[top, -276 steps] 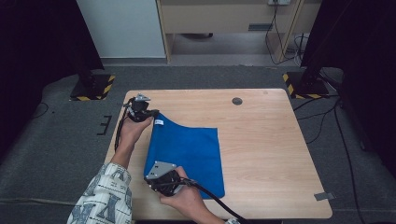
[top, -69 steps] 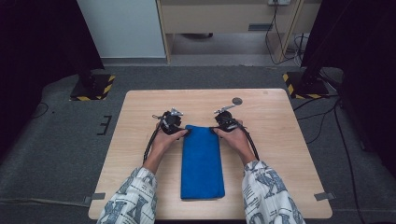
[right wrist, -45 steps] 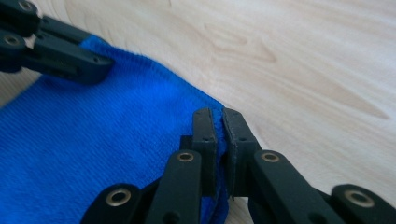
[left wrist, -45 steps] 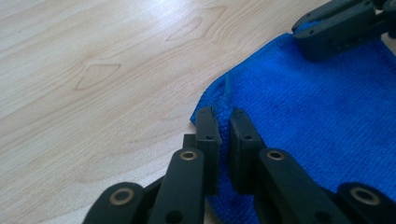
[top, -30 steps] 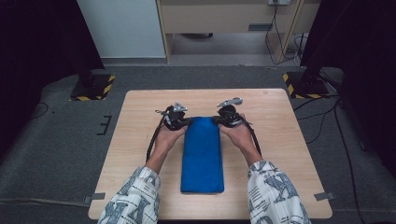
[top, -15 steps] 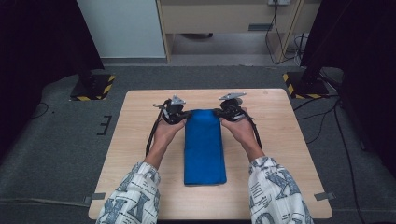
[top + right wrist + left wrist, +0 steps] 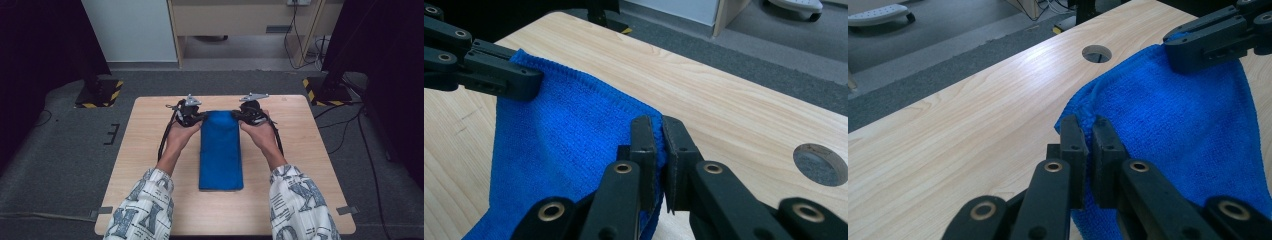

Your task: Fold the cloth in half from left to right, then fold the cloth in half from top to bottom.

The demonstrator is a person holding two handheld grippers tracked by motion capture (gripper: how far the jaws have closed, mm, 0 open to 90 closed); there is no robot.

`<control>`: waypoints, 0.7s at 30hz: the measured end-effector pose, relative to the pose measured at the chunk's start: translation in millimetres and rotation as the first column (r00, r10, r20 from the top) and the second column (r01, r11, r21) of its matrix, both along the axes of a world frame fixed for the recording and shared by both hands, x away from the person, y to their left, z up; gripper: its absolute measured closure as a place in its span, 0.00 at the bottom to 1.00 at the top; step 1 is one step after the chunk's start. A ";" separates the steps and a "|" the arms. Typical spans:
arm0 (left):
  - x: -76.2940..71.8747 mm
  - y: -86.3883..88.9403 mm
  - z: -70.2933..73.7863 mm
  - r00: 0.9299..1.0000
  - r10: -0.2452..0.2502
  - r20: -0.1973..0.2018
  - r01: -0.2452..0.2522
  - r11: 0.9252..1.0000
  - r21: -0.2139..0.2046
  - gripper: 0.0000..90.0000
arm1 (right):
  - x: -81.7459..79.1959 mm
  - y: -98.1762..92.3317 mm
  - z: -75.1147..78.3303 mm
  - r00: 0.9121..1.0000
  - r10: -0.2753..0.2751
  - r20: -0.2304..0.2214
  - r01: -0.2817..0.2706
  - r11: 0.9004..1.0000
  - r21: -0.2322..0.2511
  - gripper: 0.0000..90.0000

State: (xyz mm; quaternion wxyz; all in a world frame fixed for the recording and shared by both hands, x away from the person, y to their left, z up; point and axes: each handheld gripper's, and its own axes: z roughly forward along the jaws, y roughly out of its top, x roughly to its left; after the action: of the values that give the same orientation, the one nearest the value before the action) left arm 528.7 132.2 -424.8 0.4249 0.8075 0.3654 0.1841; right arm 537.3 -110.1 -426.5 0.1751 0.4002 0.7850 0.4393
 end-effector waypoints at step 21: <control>-17.0 0.4 4.2 0.999 -0.044 0.018 0.044 0.999 -0.006 0.95 | -20.0 -3.9 -0.8 0.999 0.019 0.037 -0.018 1.000 -0.007 0.94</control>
State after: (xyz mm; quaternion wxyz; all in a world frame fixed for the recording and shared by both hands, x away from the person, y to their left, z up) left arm 511.7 132.6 -420.5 0.4345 0.8124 0.3443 0.1807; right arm 517.2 -114.0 -427.4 0.1868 0.3840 0.7867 0.4458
